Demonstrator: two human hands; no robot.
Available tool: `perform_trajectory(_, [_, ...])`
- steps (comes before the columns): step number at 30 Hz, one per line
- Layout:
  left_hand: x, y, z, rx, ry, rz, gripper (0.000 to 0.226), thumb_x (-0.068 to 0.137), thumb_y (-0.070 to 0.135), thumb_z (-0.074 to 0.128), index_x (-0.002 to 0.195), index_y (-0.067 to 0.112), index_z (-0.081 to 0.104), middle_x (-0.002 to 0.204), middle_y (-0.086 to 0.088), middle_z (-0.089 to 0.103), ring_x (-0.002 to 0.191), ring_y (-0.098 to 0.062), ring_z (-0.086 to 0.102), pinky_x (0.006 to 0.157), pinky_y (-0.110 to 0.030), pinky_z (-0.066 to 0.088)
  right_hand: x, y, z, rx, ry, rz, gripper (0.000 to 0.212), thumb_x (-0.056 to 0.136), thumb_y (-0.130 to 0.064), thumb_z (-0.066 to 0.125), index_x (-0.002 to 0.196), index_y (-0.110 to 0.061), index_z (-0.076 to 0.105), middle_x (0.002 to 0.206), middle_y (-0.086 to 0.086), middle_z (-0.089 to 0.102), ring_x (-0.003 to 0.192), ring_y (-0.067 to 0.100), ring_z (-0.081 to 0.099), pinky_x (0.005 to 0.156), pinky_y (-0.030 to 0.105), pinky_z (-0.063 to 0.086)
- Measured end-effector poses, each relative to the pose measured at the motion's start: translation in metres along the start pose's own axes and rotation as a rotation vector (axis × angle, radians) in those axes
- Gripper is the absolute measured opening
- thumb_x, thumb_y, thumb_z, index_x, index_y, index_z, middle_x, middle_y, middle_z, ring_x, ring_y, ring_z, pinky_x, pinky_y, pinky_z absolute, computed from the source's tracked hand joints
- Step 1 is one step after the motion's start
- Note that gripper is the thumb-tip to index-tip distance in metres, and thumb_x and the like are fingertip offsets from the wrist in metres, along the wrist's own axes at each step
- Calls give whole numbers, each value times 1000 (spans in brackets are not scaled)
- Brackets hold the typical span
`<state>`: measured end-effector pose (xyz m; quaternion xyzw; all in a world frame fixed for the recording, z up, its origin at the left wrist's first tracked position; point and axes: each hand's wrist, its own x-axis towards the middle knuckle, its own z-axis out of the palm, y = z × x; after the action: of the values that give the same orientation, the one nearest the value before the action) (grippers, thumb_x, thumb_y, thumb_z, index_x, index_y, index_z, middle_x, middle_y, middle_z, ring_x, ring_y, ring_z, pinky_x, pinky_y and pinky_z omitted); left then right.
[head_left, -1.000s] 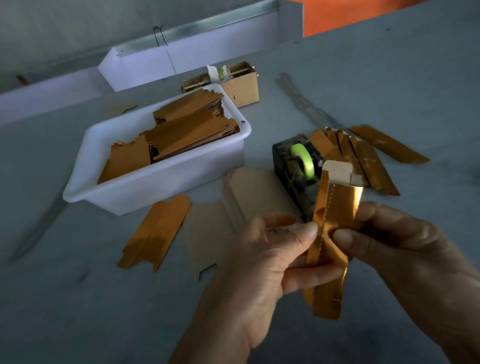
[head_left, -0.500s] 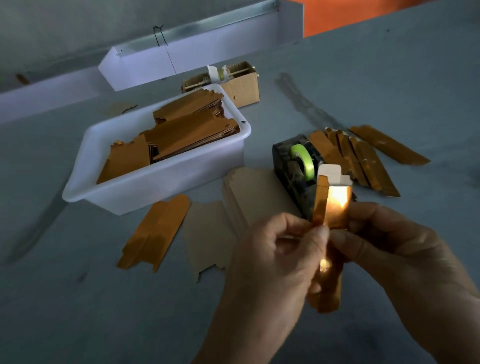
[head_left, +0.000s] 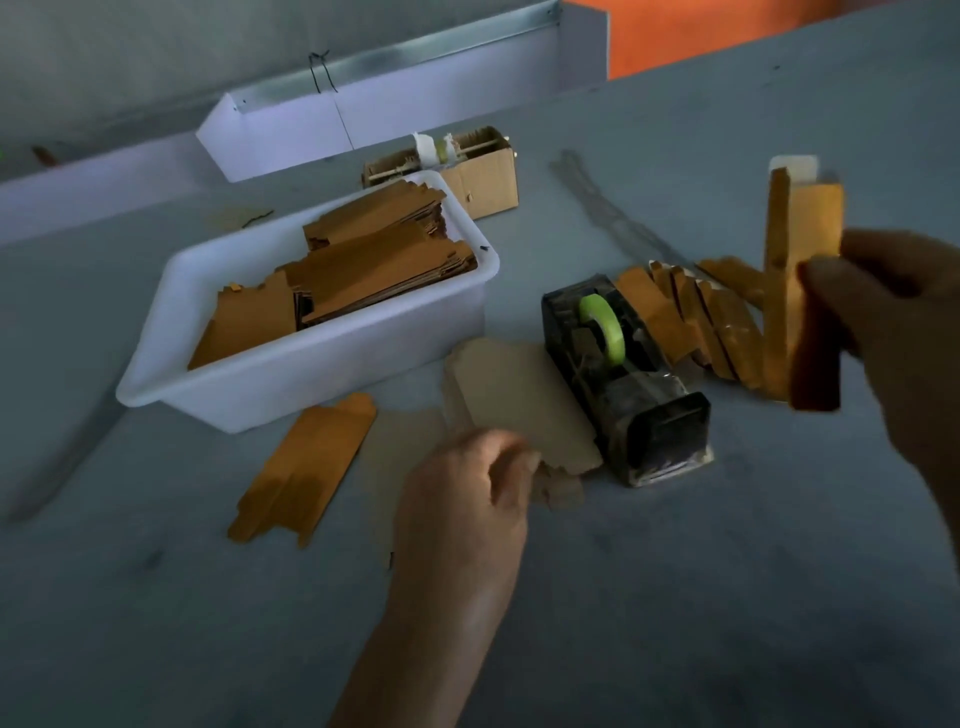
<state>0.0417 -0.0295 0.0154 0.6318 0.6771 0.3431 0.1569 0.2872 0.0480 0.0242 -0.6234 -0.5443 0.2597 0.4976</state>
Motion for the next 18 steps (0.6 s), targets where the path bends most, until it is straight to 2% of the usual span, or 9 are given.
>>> perform_trajectory(2, [4, -6, 9, 158, -6, 59, 35, 95, 36, 54, 125, 21, 62, 128, 8, 56, 114, -6, 50, 95, -17, 37, 27, 13, 12, -185, 15, 27, 26, 81, -45, 56, 103, -37, 67, 90, 2, 69, 68, 20, 58, 65, 31, 43])
perform_trajectory(3, [5, -7, 13, 243, -27, 70, 38, 94, 37, 56, 128, 20, 60, 133, 7, 52, 119, -10, 47, 98, -21, 36, 33, 19, 17, -318, -20, 63, 26, 85, -40, 57, 103, -25, 68, 93, 11, 68, 75, 28, 58, 68, 31, 40])
perform_trajectory(4, [5, -8, 16, 313, -37, 99, 37, 91, 33, 63, 124, 17, 62, 130, 3, 53, 118, -16, 50, 97, -26, 40, 35, 24, 21, -449, -47, 85, 28, 88, -37, 56, 104, -17, 67, 98, 17, 66, 84, 35, 58, 69, 32, 38])
perform_trajectory(6, [6, -9, 19, 407, -26, 185, 27, 73, 14, 82, 99, 11, 72, 103, -5, 67, 93, -25, 64, 74, -30, 53, 29, 31, 22, -528, 9, 65, 32, 88, -35, 56, 109, -13, 65, 107, 20, 62, 96, 38, 57, 74, 34, 37])
perform_trajectory(8, [4, -13, 22, 448, 8, 243, 26, 58, 2, 89, 77, 10, 72, 79, -5, 68, 70, -25, 66, 55, -28, 54, 14, 36, 18, -468, 102, 3, 32, 88, -32, 56, 113, -15, 64, 114, 16, 59, 100, 34, 57, 81, 35, 39])
perform_trajectory(11, [2, -12, 21, 540, 57, 275, 29, 49, -6, 86, 63, 9, 66, 61, -6, 61, 53, -25, 59, 47, -28, 47, -10, 36, 13, -253, 142, -63, 30, 84, -43, 50, 109, -32, 61, 113, -1, 60, 98, 20, 61, 88, 42, 48])
perform_trajectory(14, [0, -8, 19, 626, 118, 304, 28, 55, -7, 82, 60, 10, 61, 58, -8, 56, 49, -26, 54, 46, -28, 42, -40, 16, 12, -85, 94, -65, 23, 80, -56, 46, 99, -54, 58, 108, -14, 64, 96, 13, 65, 84, 50, 53])
perform_trajectory(16, [-1, -12, 18, 617, 176, 320, 26, 64, -1, 84, 63, 10, 60, 61, -8, 55, 51, -25, 53, 49, -31, 43, -65, -4, 15, 3, -6, -90, 30, 76, -66, 49, 99, -50, 61, 98, -13, 69, 87, 9, 68, 76, 47, 55])
perform_trajectory(18, [-4, -17, 16, 580, 227, 351, 23, 76, 2, 76, 65, 10, 57, 64, -9, 54, 54, -26, 53, 51, -35, 44, -90, -25, 21, 29, -153, -89, 38, 75, -74, 47, 97, -48, 63, 87, -19, 70, 75, 3, 68, 65, 36, 58])
